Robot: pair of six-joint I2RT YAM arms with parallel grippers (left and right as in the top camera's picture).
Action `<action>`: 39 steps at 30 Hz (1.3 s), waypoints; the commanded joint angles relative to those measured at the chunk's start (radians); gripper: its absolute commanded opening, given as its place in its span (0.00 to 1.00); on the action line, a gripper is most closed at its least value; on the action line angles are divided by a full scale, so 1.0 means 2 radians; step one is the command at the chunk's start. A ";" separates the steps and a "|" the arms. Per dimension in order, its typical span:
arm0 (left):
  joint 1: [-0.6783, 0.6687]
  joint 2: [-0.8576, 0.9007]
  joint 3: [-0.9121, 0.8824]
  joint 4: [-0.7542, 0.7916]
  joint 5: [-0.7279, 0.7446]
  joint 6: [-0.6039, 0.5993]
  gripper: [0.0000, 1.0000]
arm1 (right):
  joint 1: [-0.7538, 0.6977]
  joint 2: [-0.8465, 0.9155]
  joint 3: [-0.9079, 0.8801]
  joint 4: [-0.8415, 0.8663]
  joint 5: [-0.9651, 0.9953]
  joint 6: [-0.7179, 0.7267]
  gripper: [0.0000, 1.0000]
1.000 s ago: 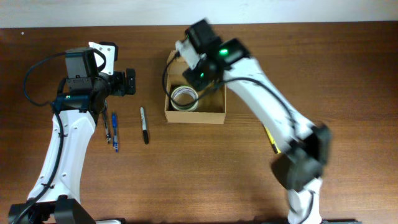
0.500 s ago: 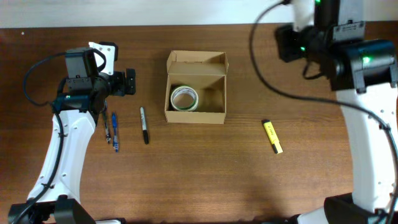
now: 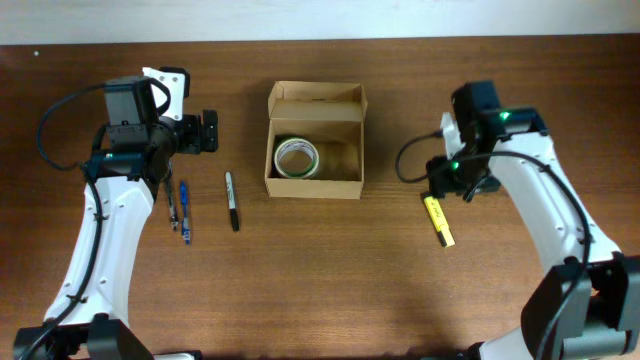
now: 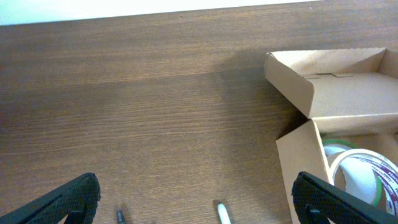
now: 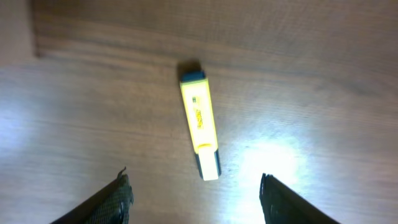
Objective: Pack container
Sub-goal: 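Move the right gripper to the yellow highlighter and grasp it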
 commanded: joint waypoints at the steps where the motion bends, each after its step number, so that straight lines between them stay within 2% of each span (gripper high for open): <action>1: 0.001 0.003 0.007 0.000 -0.002 0.008 0.99 | 0.000 -0.003 -0.045 0.021 -0.008 0.011 0.66; 8: 0.001 0.003 0.007 0.000 -0.002 0.008 0.99 | 0.000 -0.002 -0.146 0.133 -0.007 0.032 0.66; 15: 0.001 0.003 0.007 0.000 -0.002 0.008 0.99 | 0.000 -0.002 -0.173 0.203 -0.002 0.029 0.66; 33: 0.001 0.003 0.007 0.000 -0.002 0.008 0.99 | 0.000 0.032 -0.184 0.232 0.008 0.017 0.64; 34: 0.001 0.003 0.007 0.000 -0.002 0.008 0.99 | 0.000 0.035 -0.184 0.232 0.008 0.017 0.61; 38: 0.001 0.003 0.007 0.000 -0.002 0.008 0.99 | 0.000 0.044 -0.190 0.236 0.019 0.017 0.60; 39: 0.001 0.003 0.007 0.000 -0.002 0.008 0.99 | 0.000 0.045 -0.191 0.238 0.021 0.017 0.57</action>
